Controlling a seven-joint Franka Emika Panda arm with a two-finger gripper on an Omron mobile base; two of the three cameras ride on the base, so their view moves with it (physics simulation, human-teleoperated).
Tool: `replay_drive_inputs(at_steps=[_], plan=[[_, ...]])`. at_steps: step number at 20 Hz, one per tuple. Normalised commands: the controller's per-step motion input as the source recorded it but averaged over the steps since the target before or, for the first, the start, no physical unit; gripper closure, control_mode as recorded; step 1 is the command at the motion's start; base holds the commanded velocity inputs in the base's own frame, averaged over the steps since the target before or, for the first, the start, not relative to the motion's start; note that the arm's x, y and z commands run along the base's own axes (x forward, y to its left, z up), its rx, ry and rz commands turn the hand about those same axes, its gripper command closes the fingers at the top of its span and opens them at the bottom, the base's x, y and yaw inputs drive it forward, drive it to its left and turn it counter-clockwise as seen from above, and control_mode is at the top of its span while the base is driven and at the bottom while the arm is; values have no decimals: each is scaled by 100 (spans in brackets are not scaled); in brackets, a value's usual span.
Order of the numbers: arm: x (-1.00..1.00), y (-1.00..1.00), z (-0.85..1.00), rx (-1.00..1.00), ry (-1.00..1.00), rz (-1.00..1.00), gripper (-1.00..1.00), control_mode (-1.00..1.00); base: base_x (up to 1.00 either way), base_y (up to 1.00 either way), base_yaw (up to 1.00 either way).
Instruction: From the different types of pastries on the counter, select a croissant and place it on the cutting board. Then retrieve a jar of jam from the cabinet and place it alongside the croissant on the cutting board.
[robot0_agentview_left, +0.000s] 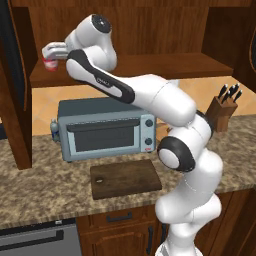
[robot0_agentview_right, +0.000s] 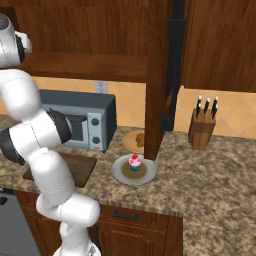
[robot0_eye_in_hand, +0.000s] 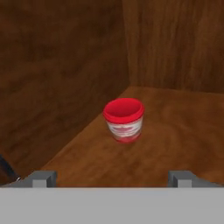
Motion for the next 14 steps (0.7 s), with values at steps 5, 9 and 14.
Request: replay_drive_inputs(at_steps=[5, 9, 14], plan=[[34, 3, -33, -9, 2, 2, -100, -100, 0, 0, 0], [2, 6, -3, 0, 2, 0, -100, -100, 0, 0, 0], [53, 4, -9, -6, 4, 0, -100, -100, 0, 0, 0]])
